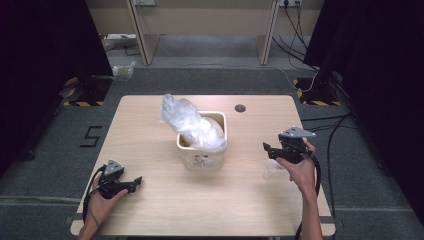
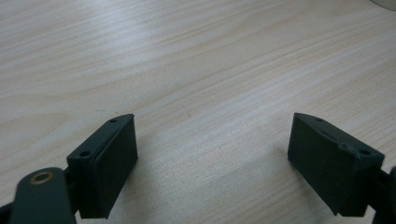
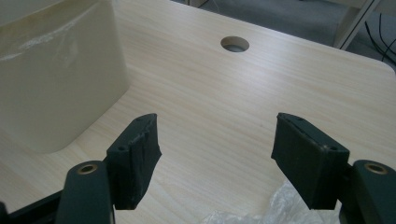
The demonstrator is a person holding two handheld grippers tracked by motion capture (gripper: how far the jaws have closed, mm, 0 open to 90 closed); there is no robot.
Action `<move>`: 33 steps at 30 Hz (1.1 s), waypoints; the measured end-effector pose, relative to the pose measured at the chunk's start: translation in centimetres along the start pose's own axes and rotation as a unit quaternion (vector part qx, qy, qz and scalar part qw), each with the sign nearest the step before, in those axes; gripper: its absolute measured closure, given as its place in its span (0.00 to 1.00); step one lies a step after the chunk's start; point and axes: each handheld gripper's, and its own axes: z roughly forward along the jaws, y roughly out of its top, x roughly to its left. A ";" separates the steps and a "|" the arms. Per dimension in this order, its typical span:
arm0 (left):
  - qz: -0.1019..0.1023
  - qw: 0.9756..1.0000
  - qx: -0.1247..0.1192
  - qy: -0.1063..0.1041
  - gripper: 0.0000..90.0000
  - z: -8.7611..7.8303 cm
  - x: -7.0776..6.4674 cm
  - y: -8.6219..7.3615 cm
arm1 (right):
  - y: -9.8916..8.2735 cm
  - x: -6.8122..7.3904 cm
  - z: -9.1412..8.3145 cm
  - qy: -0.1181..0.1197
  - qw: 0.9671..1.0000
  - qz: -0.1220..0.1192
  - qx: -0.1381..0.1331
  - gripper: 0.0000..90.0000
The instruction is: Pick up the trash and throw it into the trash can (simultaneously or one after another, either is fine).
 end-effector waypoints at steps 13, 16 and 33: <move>0.000 1.000 0.000 -0.001 0.17 0.0 0.0 0.0 | -2.3 -2.0 0.7 -0.041 0.998 0.027 0.040 0.34; -0.001 1.000 -0.001 -0.001 0.17 0.0 0.0 0.0 | -2.9 -2.4 1.1 -0.044 0.997 0.030 0.053 0.34; 0.000 1.000 -0.001 -0.001 0.17 0.0 0.0 0.0 | -5.0 -3.0 2.9 -0.045 0.993 0.041 0.098 0.33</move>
